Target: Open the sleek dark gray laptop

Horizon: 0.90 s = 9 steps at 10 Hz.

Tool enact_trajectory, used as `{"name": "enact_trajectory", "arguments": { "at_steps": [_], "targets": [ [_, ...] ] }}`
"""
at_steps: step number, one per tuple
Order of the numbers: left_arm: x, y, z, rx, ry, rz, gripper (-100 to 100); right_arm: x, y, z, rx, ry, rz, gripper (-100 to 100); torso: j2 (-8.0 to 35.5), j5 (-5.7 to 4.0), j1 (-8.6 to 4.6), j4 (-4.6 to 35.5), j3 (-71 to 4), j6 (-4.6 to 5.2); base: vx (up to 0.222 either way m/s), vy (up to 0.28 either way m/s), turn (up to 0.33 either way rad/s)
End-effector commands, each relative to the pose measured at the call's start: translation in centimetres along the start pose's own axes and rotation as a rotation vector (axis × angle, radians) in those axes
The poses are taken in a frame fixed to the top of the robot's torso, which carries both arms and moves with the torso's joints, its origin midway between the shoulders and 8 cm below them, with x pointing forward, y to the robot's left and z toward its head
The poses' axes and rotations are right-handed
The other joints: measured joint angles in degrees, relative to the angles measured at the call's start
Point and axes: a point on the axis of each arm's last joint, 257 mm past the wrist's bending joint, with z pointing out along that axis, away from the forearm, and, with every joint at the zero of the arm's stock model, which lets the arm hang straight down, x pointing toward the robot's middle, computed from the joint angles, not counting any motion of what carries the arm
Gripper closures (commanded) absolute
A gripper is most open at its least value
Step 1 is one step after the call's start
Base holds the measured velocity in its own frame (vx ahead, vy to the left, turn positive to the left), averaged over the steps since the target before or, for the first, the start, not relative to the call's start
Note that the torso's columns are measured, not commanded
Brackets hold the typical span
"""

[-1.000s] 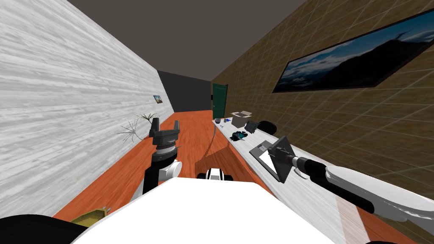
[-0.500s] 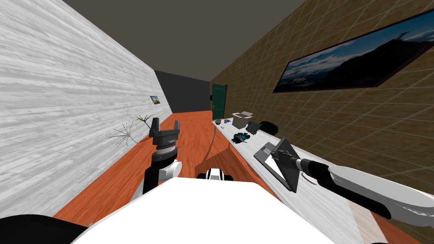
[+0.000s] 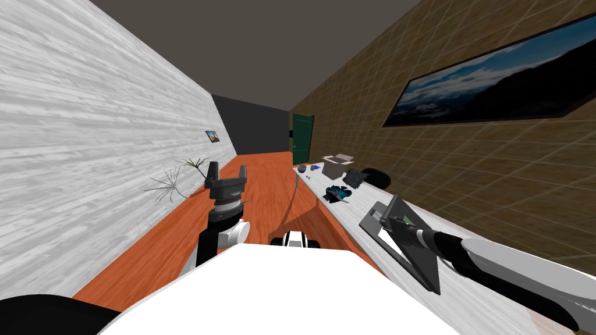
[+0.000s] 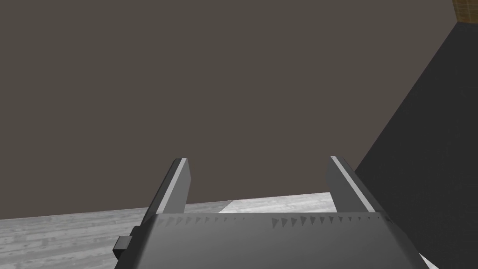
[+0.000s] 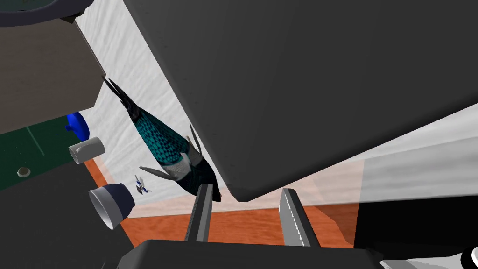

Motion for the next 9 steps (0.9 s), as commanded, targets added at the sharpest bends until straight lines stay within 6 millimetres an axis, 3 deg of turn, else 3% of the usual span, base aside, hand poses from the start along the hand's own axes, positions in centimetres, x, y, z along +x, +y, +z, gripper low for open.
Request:
{"name": "enact_trajectory", "arguments": {
  "at_steps": [1, 2, 6, 9],
  "targets": [
    [0.0, 0.0, 0.0, 0.0, 0.0, 0.0, 0, 1.8, 2.1, -0.1, -0.05, 0.04, -0.015, 100, -0.1, -0.01, 0.12, -0.1, 0.0, -0.01, 0.089, 0.071, -0.01],
    [0.0, 0.0, 0.0, 0.0, 0.0, 0.0, 0, 0.9, -0.1, -0.2, -0.042, 0.024, -0.03, -100, 0.0, 0.02, 0.18, 0.0, 0.0, -0.08, 0.02, 0.04, -0.138],
    [0.0, 0.0, 0.0, 0.0, 0.0, 0.0, 0, 0.4, -1.8, -0.3, -0.043, 0.015, -0.045, -100, -0.1, 0.13, 0.37, 0.0, -0.1, -0.17, -0.02, 0.004, -0.058],
    [0.0, 0.0, 0.0, 0.0, 0.0, 0.0, 0, -1.0, -5.2, -0.3, -0.046, -0.007, -0.075, -100, -0.2, 0.17, 0.46, 0.0, -0.1, -0.16, -0.014, 0.02, -0.112]
  ]
}}
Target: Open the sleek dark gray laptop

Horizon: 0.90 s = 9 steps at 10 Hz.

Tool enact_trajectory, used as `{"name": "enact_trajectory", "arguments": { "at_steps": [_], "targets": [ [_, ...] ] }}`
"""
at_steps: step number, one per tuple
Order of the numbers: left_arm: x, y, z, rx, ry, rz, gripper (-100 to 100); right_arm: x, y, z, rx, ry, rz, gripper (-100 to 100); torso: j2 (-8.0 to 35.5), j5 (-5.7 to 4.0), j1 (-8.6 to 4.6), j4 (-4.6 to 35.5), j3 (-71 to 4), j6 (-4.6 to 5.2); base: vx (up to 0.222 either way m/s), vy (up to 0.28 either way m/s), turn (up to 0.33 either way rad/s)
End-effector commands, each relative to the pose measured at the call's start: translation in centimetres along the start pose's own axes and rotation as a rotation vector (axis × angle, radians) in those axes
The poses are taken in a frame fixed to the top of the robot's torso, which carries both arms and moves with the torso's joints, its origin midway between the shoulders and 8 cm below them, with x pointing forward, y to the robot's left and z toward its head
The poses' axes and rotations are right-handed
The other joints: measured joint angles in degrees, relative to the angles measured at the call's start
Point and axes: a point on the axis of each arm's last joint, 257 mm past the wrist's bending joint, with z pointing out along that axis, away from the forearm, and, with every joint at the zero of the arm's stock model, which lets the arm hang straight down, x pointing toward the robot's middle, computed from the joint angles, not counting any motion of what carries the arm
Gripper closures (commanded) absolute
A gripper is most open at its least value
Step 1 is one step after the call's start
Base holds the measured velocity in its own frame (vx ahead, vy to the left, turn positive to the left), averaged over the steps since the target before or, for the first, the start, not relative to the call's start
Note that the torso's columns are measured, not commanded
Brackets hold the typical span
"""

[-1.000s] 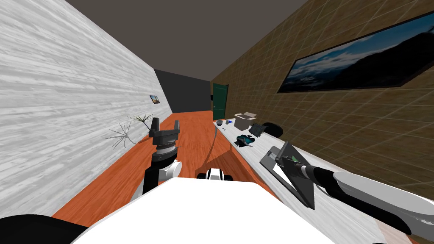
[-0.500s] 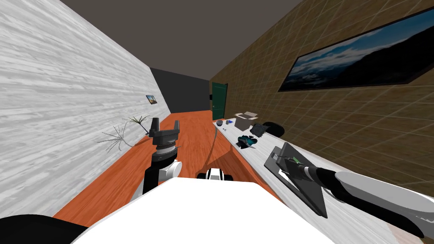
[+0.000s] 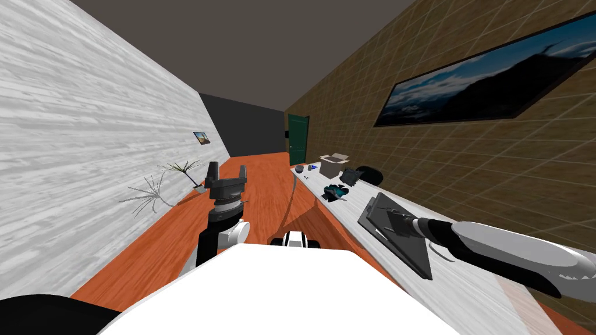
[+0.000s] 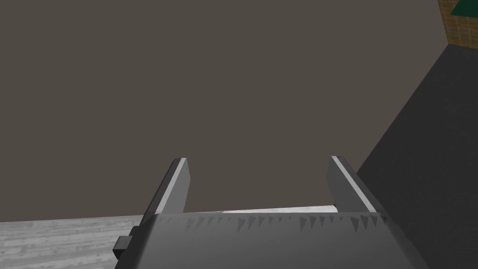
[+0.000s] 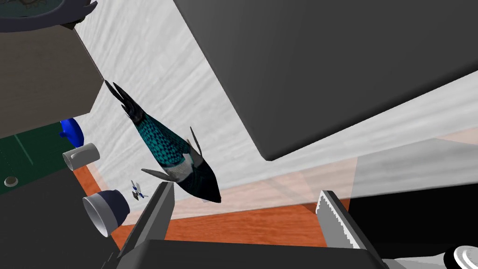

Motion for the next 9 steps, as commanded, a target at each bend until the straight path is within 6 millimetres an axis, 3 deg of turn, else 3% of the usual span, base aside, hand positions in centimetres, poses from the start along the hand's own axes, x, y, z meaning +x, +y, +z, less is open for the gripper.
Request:
{"name": "enact_trajectory", "arguments": {
  "at_steps": [1, 2, 3, 4, 9],
  "targets": [
    [0.0, 0.0, 0.0, 0.0, 0.0, 0.0, 0, -0.87, -2.73, -0.1, -0.004, -0.018, -0.022, -100, 0.0, -0.01, -0.02, 0.0, 0.0, -0.03, -0.017, 0.021, -0.102],
    [0.0, 0.0, 0.0, 0.0, 0.0, 0.0, 0, -1.26, -3.56, -0.14, -0.005, -0.024, -0.03, -100, 0.0, -0.03, -0.08, 0.0, 0.0, -0.03, -0.015, 0.017, -0.092],
    [0.0, 0.0, 0.0, 0.0, 0.0, 0.0, 0, -0.95, -2.99, -0.08, -0.003, -0.019, -0.026, -100, 0.1, -0.04, -0.1, 0.0, 0.0, -0.01, -0.006, 0.008, -0.015],
    [0.0, 0.0, 0.0, 0.0, 0.0, 0.0, 0, -1.01, -3.07, -0.1, -0.005, -0.02, -0.026, 0, 0.0, -0.06, -0.13, 0.0, 0.0, -0.02, 0.0, 0.0, 0.0],
    [0.0, 0.0, 0.0, 0.0, 0.0, 0.0, 0, -1.01, -3.06, -0.1, -0.004, -0.02, -0.026, 0, 0.1, -0.03, -0.06, 0.0, 0.0, -0.01, 0.0, 0.0, 0.0]
  ]
}}
